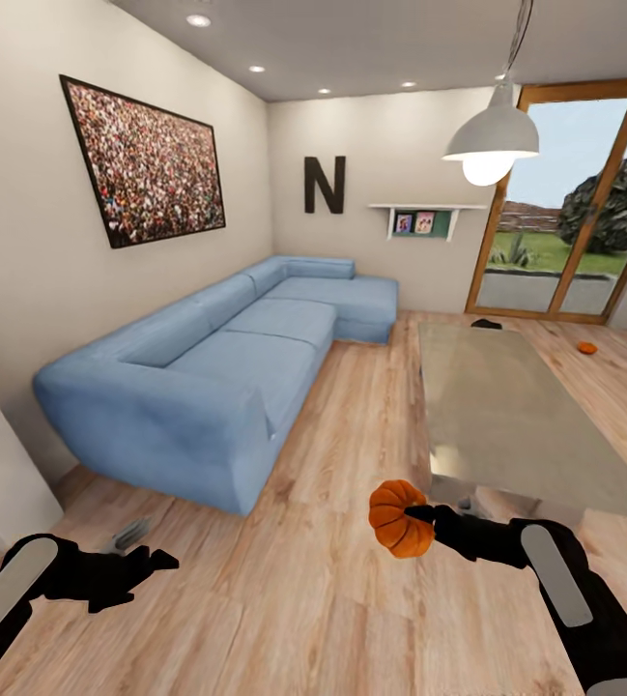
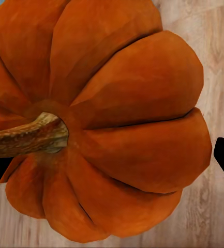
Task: Place each of the two pumpkins and all three candles from the living room inside a cabinet in the living room (use any cabinet), then make sure every cabinet is closed, and position the cauldron so it is next to a table in the living room.
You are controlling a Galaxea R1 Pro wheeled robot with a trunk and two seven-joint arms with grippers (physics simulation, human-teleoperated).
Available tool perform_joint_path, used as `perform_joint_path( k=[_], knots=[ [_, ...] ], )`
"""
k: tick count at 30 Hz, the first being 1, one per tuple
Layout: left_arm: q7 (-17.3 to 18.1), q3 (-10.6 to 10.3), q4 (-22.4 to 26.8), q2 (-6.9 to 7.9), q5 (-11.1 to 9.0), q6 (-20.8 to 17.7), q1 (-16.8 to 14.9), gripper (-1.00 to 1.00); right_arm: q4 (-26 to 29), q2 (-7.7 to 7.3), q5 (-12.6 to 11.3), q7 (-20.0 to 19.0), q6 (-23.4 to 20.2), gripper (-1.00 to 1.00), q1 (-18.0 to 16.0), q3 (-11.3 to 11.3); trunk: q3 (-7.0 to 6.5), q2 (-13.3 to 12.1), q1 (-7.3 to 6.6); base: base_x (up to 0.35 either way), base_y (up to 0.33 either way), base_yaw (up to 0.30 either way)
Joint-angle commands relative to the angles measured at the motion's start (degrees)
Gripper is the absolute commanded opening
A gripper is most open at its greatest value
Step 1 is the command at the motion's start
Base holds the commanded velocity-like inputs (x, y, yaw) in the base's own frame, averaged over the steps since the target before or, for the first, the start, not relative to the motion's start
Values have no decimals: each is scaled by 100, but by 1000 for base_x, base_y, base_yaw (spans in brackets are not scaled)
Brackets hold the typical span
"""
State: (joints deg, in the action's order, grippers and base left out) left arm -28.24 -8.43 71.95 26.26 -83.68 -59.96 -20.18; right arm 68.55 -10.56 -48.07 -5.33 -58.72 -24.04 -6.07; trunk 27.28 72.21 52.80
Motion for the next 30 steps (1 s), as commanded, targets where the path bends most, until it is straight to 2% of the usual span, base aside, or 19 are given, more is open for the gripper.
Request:
perform_joint_path(
  k=[1, 17, 30],
  knots=[
    [-59, -9, 5, 5, -61, 1, -4, 100, -2, 1, 51, -49, -27, -100, -5, -8, -1, 4, 0, 0, 0, -218],
    [-59, -9, 3, 2, -61, 1, -4, 100, -208, 1, 52, -47, -23, -100, -5, -64, -109, 4, 0, 0, 0, -218],
    [-59, -31, 9, 2, -55, 1, -4, 100, -766, -6, 79, 11, 177, -100, -13, -122, -197, 4, 0, 0, 0, -219]
  ],
)
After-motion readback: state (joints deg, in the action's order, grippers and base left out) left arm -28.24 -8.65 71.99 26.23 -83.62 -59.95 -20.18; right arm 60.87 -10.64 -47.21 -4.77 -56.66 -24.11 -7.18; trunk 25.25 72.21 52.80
